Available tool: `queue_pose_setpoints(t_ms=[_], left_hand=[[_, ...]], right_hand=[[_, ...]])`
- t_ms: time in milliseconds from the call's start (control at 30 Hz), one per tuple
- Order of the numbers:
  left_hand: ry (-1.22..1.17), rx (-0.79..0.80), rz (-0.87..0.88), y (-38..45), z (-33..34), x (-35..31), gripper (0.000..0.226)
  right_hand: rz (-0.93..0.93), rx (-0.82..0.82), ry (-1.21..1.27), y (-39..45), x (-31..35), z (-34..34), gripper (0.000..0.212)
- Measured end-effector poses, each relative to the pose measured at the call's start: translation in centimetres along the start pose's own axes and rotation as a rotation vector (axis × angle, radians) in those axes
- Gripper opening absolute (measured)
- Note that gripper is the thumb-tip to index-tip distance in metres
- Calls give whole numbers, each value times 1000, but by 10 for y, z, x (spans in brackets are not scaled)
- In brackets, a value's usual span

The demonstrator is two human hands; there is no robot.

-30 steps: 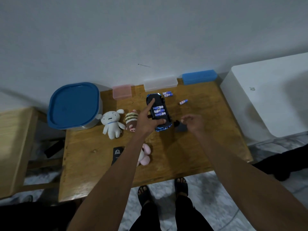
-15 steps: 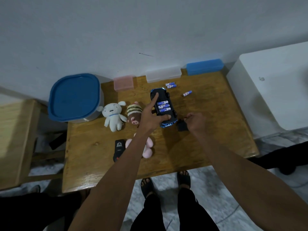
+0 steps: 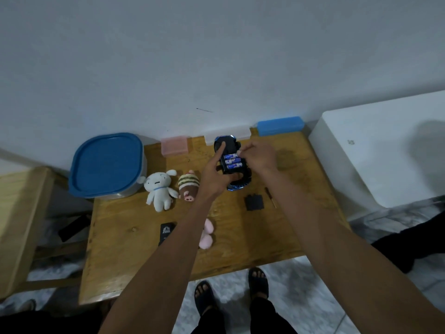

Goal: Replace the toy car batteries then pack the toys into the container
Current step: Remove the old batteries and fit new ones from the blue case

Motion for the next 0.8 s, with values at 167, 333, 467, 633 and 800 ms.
queue_pose_setpoints(t_ms=[167, 333, 467, 633, 800], left_hand=[[27, 17, 18, 3, -1, -12, 104], [2, 104, -39, 3, -9, -13, 116], [15, 82, -26, 2, -9, -13, 115], [47, 50, 24, 2, -3, -9, 111], [55, 41, 47, 1, -1, -6, 110]], right_hand=[[-10, -44, -111, -4, 9, 2, 8], [28, -107, -148, -1, 9, 6, 19], [40, -98, -184, -1, 17, 11, 19], [117, -96, -166, -1, 23, 16, 23], [104, -88, -58, -9, 26, 17, 21]])
Point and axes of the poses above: each hand's wrist, its own y-axis towards the middle knuckle, its own z-axis out of the palm, x = y × z, the point moved 1 cm from there along y, towards the middle knuckle, and after that the axes turned 13 degrees about x, right-handed, at the moved point
